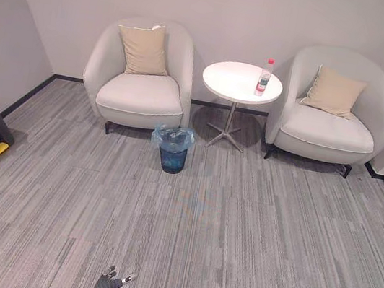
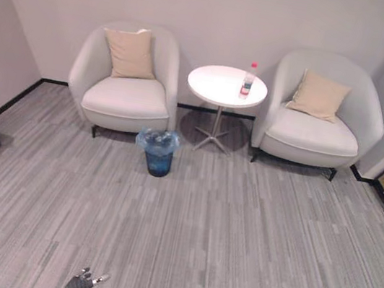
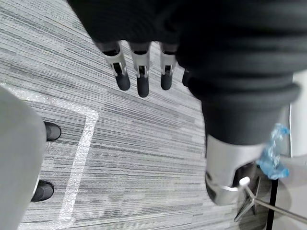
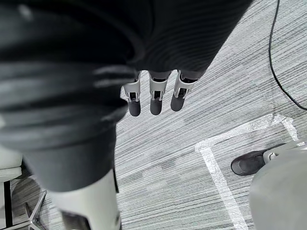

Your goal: Gather rubbish on tea table into small bin, then transfer packed bag to large trash can.

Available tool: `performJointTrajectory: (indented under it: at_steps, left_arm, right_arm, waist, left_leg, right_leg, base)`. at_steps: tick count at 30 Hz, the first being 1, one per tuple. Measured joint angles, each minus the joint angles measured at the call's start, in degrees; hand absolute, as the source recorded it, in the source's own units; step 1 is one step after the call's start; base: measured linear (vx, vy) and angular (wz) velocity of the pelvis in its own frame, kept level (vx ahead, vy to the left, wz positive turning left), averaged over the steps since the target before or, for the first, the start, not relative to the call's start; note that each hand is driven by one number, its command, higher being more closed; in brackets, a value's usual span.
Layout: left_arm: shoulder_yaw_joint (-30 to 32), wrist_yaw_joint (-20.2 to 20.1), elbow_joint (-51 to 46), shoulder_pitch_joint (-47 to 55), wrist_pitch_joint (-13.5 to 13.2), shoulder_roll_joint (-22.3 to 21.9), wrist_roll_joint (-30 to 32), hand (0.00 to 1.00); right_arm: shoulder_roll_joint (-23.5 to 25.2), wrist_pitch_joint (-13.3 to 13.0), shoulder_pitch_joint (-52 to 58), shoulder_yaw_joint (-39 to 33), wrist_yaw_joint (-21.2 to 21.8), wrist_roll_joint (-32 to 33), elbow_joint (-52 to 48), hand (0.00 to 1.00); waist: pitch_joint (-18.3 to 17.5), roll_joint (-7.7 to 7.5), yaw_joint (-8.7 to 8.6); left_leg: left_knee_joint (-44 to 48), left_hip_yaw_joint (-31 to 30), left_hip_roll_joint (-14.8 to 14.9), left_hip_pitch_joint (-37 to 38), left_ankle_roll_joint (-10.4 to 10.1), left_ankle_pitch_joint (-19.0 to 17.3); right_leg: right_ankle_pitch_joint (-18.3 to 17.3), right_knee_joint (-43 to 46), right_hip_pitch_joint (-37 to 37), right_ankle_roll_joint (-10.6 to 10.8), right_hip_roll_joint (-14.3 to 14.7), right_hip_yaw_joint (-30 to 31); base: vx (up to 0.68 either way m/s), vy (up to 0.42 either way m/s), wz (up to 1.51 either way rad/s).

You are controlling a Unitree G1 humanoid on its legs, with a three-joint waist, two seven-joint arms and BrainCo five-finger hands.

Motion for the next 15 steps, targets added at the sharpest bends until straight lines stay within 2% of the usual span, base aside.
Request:
performJointTrajectory:
  at_steps: [15]
  left_arm:
    - [-1.12, -0.11, 0.30, -0.35, 0.04, 0.01, 1.03, 0.00]
  right_arm:
    - [-0.11, -0.03, -0.59, 1.18, 0.28, 0.00, 0.74, 0.00]
  waist:
    - [0.84, 0.06, -0.17]
  left_leg:
    - [-0.02, 0.04, 0.04, -0.14, -0.19, -0.18]
  right_leg:
    - [0.02, -0.82, 0.12, -0.03, 0.01, 0.20]
  base:
    - [0.00, 0.000, 0.00]
